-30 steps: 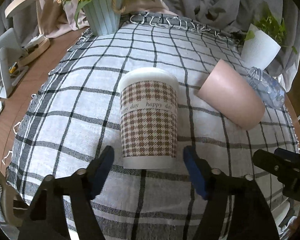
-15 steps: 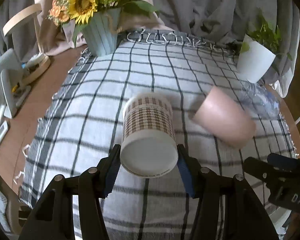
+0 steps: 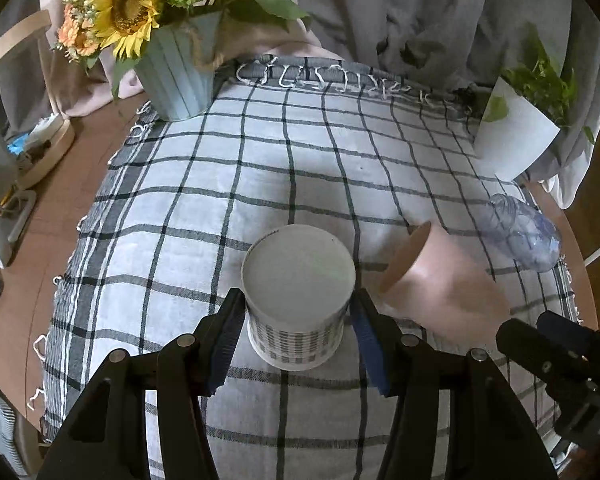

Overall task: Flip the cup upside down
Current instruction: 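Lower the inverted cup onto the cloth and open the left gripper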

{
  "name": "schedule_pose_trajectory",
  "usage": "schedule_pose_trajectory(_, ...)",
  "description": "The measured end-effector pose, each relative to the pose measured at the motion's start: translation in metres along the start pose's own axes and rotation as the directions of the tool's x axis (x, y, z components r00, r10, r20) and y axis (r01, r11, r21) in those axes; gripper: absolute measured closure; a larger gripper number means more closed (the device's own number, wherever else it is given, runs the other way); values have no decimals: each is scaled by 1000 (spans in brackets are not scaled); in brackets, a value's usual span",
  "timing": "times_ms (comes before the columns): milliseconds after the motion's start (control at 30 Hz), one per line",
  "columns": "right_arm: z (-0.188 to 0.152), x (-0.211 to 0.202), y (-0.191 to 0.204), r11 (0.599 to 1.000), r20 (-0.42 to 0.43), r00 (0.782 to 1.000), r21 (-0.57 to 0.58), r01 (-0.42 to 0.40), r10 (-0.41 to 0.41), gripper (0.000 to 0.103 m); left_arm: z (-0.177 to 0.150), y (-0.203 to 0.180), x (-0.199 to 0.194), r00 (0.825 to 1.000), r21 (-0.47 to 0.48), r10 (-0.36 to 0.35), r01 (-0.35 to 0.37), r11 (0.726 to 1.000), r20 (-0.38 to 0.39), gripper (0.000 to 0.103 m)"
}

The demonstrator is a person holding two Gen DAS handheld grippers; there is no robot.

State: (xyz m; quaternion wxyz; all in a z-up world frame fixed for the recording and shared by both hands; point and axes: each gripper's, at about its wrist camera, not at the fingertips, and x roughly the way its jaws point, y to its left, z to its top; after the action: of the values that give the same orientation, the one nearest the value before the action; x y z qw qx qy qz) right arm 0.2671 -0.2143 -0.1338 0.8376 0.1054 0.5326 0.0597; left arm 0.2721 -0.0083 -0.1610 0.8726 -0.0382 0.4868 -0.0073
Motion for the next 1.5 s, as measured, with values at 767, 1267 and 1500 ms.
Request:
schedule_pose_trajectory(767, -6, -24, 1, 998, 48, 999, -61, -9, 12, 20, -18, 3, -39, 995, -73, 56, -50, 996, 86, 11)
schedule_pose_trajectory(1267, -73, -96, 17, 996, 152, 985, -10, 90, -87, 16, -82, 35, -116, 992, -35, 109, -107, 994, 69, 0)
schedule_pose_trajectory(1500, -129, -146, 34, 989, 237, 960, 28, 143, -146, 16, -120, 41, -182, 989, 28, 80, -84, 996, 124, 0)
